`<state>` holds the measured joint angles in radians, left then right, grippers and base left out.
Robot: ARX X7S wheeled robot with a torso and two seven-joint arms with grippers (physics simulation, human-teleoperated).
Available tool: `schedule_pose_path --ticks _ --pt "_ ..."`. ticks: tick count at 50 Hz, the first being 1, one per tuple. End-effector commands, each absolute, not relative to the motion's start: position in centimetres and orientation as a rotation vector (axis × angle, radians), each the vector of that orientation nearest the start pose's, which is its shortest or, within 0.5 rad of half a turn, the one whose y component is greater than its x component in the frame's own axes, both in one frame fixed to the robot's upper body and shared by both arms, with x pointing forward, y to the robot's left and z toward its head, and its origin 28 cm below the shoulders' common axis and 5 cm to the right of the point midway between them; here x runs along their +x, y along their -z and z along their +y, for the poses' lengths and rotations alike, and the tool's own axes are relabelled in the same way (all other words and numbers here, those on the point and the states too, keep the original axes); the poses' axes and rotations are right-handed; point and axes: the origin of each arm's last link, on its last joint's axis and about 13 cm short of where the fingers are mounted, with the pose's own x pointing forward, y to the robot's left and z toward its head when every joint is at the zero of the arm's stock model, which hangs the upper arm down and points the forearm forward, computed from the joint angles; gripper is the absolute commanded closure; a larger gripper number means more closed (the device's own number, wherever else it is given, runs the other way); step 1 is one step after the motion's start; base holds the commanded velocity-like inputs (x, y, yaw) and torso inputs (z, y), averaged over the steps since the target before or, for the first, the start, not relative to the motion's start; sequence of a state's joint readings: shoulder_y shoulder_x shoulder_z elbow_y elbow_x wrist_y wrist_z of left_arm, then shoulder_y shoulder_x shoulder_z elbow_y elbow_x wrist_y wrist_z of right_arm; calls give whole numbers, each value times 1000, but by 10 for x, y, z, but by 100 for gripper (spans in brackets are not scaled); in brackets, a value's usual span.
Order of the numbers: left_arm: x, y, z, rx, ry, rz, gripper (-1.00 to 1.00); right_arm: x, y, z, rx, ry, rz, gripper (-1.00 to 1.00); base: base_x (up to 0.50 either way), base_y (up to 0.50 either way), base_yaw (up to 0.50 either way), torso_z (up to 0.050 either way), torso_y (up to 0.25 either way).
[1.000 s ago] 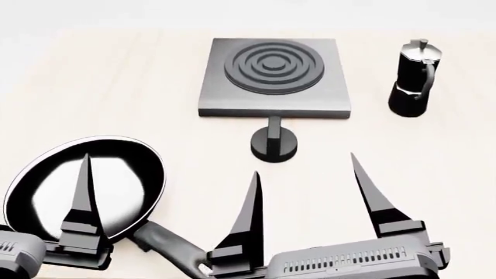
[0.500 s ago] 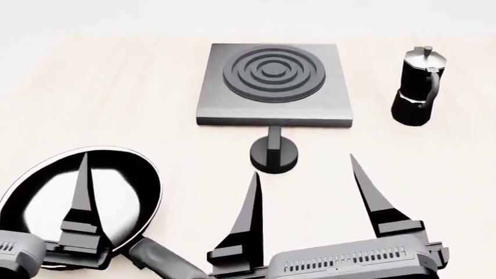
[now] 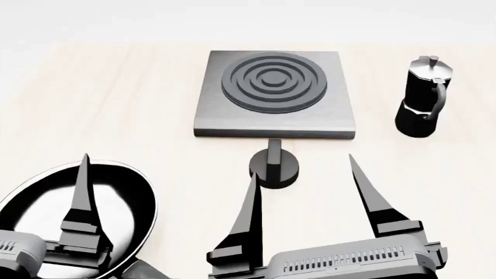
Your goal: Turn on the stove.
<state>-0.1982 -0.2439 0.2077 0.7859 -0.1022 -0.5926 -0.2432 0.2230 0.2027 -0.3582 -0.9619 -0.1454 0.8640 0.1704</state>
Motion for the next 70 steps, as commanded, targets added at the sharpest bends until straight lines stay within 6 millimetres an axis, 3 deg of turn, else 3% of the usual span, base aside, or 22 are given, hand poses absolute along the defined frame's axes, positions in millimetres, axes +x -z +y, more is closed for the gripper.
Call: schedule_pose_path --ticks 1,70 --pt "203 -165 200 127 37 -364 -100 182 -176 -77 -270 -55 -332 -100 113 0 0 0 0" --pt "203 -164 200 121 37 -361 -100 184 -174 -76 -277 -59 -327 -100 117 0 0 0 0"
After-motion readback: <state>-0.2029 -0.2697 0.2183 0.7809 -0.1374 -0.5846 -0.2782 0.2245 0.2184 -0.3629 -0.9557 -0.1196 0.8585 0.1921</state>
